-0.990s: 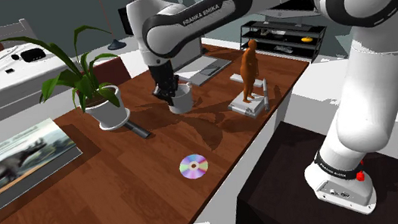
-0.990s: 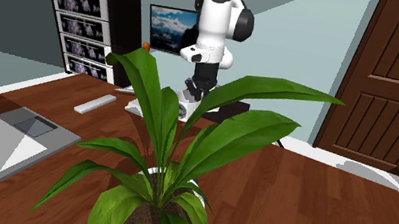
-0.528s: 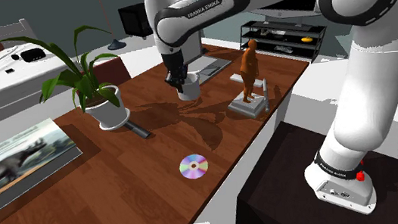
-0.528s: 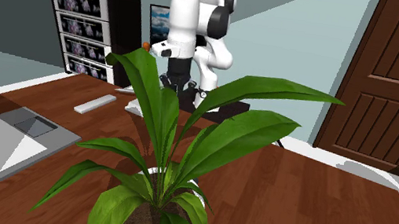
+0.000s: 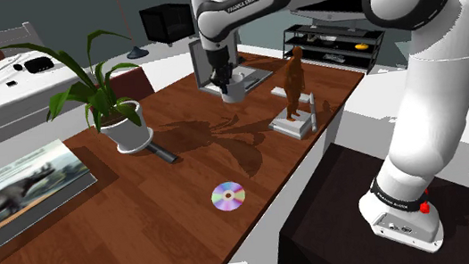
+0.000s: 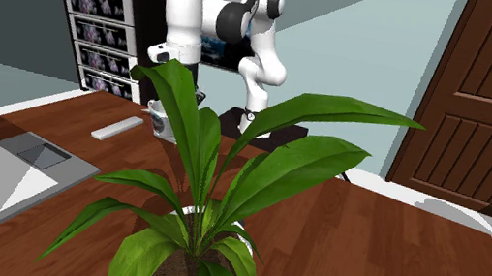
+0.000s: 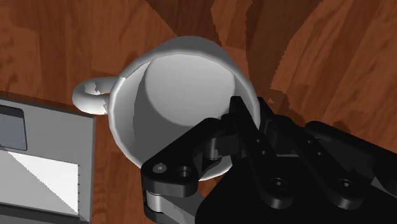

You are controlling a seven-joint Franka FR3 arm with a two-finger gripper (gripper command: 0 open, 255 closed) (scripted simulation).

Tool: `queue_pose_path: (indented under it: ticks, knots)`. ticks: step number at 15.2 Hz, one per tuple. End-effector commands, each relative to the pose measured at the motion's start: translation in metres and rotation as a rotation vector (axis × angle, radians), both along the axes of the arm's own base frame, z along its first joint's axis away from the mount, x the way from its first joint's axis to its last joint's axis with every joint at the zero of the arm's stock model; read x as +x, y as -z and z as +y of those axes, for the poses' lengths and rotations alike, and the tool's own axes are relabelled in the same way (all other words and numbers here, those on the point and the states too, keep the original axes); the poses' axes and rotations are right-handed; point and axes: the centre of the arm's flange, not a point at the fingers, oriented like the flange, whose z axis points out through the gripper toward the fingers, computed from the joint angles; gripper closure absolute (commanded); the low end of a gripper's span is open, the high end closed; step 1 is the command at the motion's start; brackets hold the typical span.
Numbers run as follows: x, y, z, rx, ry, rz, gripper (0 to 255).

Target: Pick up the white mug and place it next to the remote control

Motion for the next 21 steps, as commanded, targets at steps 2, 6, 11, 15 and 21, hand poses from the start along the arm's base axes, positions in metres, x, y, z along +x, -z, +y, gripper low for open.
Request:
queue_pose_path:
  ticks: [2, 6, 11, 15, 21]
  knots:
    - [0.013, 0.002, -0.039, 0.0, -0.001, 0.0, 255]
    - [0.027, 0.002, -0.09, 0.0, -0.001, 0.0, 255]
    - [0.044, 0.002, -0.153, 0.0, -0.001, 0.0, 255]
    - [0.058, 0.001, -0.204, 0.0, -0.001, 0.0, 255]
    - [0.067, 0.022, -0.235, 0.0, -0.001, 0.0, 255]
